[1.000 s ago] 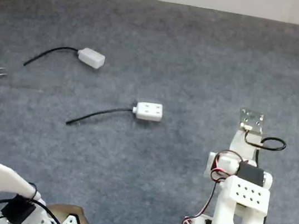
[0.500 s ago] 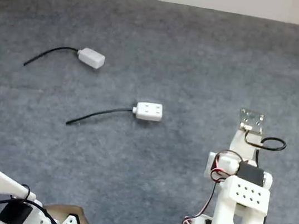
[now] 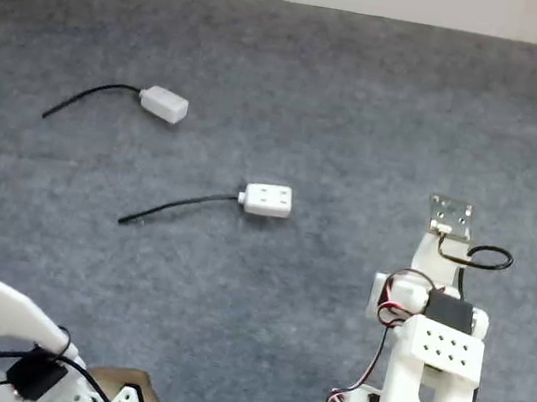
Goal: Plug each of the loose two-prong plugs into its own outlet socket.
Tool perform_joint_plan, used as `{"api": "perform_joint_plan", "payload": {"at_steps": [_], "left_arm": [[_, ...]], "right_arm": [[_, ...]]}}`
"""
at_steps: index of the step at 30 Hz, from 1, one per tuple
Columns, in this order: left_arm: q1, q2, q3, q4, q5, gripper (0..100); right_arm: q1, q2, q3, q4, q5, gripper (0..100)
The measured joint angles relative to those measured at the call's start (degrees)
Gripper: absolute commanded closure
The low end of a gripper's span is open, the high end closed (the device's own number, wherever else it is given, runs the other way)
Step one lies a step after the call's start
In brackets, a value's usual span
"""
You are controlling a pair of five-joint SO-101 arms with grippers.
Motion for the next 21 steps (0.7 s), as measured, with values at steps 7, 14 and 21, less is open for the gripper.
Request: {"api": "perform_joint_plan", "payload": {"at_steps": [7,14,21], "left_arm": [[11.5,-4.2,0.0,6.2,-0.2,65],[12.3,-7.6,-0.2,6.7,1.9,65],[24.5,-6.0,-0.2,-2.5,6.2,65]], "right_arm": [[0.0,0.0,0.0,0.0,0.0,81.0],[0.0,0.0,0.0,0.0,0.0,81.0],[0.0,0.0,0.0,0.0,0.0,81.0]]}}
